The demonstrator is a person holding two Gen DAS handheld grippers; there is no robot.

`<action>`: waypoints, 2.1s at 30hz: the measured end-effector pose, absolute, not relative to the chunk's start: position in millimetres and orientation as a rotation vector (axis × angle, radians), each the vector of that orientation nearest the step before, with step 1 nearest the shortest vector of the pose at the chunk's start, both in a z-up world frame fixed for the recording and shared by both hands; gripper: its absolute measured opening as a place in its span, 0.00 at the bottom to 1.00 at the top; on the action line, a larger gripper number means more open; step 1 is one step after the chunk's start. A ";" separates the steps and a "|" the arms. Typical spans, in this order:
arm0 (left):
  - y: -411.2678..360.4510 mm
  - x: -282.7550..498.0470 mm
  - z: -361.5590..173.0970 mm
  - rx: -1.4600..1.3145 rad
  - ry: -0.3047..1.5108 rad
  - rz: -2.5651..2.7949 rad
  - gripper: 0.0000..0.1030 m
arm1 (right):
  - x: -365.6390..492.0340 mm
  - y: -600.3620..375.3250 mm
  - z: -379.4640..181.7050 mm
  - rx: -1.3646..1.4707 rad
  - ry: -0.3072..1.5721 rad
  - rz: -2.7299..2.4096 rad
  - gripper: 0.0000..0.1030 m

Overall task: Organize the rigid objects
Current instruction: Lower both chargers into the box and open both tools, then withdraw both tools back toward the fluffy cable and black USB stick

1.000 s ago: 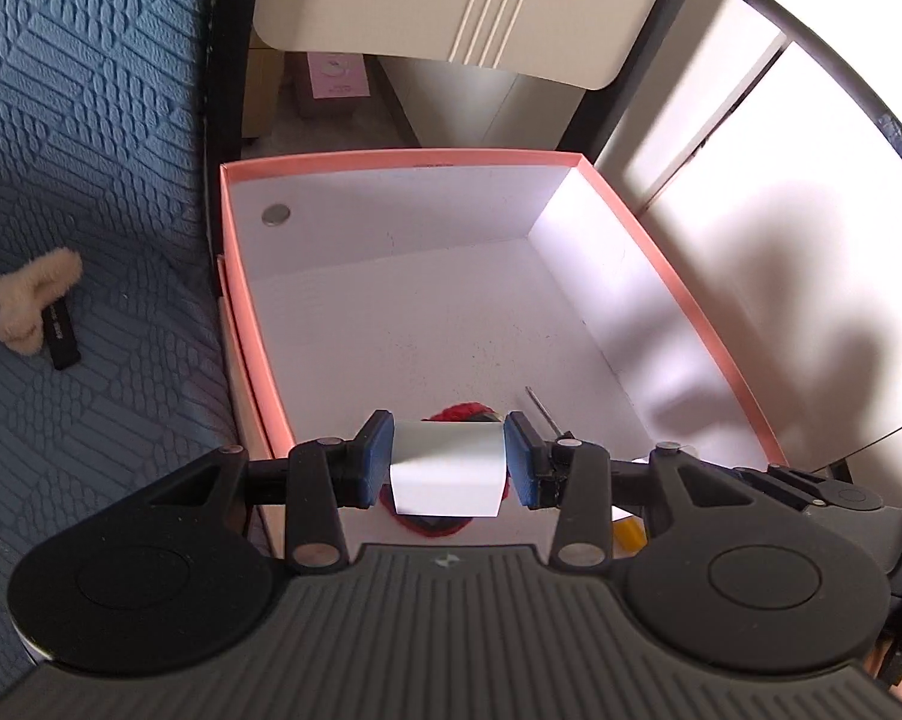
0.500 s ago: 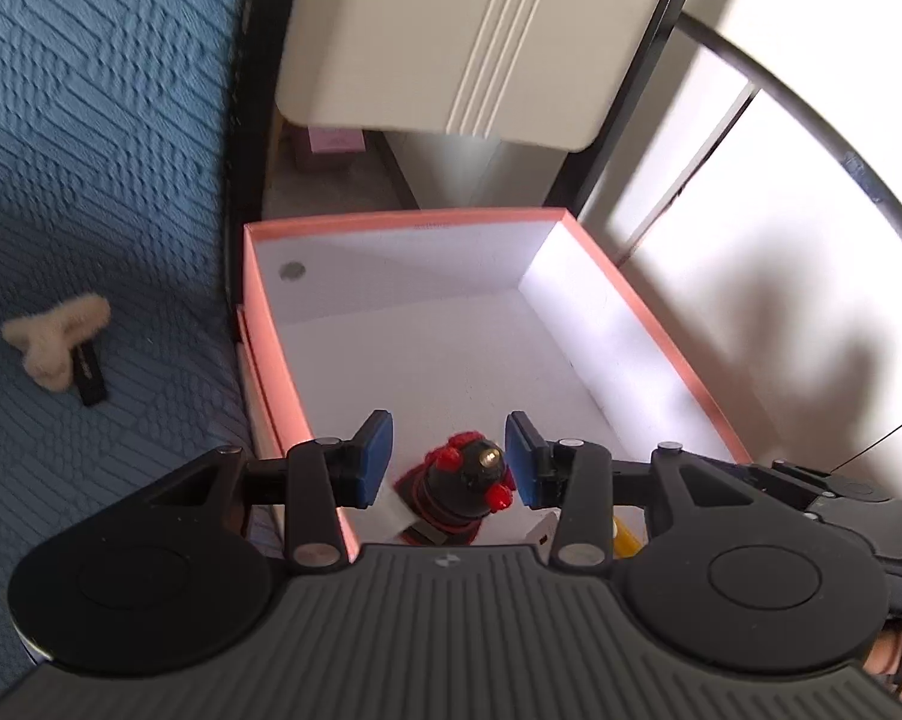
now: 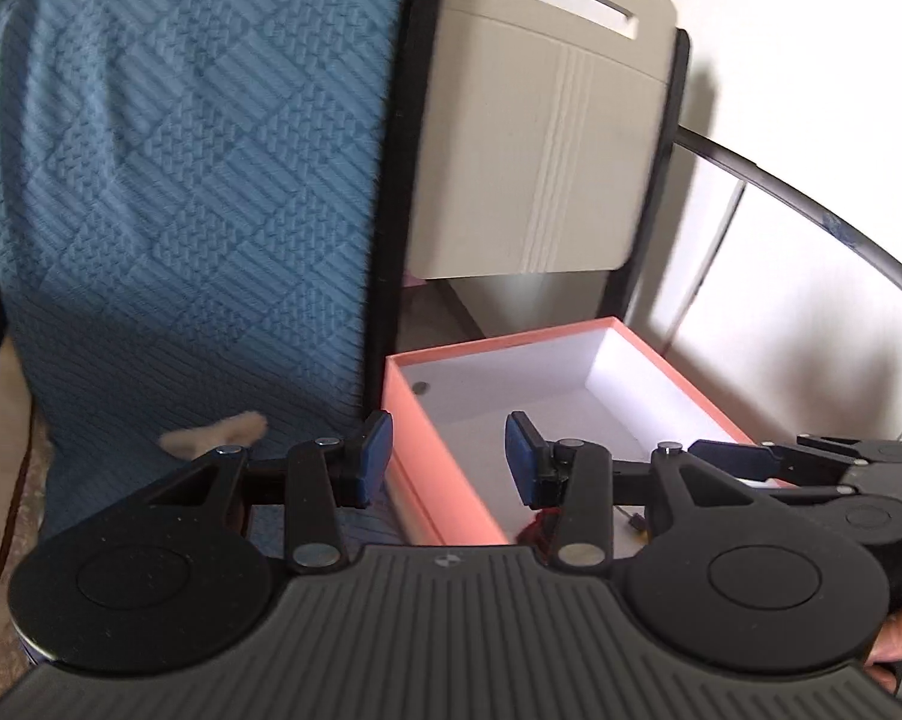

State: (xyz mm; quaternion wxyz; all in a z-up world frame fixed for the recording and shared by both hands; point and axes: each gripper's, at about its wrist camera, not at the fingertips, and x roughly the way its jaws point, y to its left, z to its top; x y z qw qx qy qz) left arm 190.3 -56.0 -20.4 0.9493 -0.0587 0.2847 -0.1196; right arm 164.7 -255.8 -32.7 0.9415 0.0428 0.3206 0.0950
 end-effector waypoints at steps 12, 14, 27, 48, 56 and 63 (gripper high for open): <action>-1.7 150.1 -31.7 -0.158 0.511 -0.161 0.46 | 143.9 -190.2 -40.2 -0.004 0.622 0.280 0.51; 8.4 144.1 -37.9 -0.197 0.500 -0.151 0.46 | 142.4 -183.4 -45.8 -0.003 0.634 0.294 0.51; 46.4 122.0 -83.3 -0.311 0.539 -0.078 0.46 | 130.6 -154.5 -81.7 -0.035 0.663 0.336 0.51; 85.0 158.8 -139.4 -0.416 0.643 -0.045 0.46 | 148.6 -115.5 -121.8 -0.061 0.710 0.379 0.51; 98.6 191.9 -148.4 -0.421 0.675 -0.037 0.46 | 162.8 -107.7 -130.1 -0.079 0.739 0.409 0.51; 121.7 216.1 -152.2 -0.465 0.686 -0.023 0.46 | 183.2 -98.6 -136.2 -0.084 0.758 0.433 0.51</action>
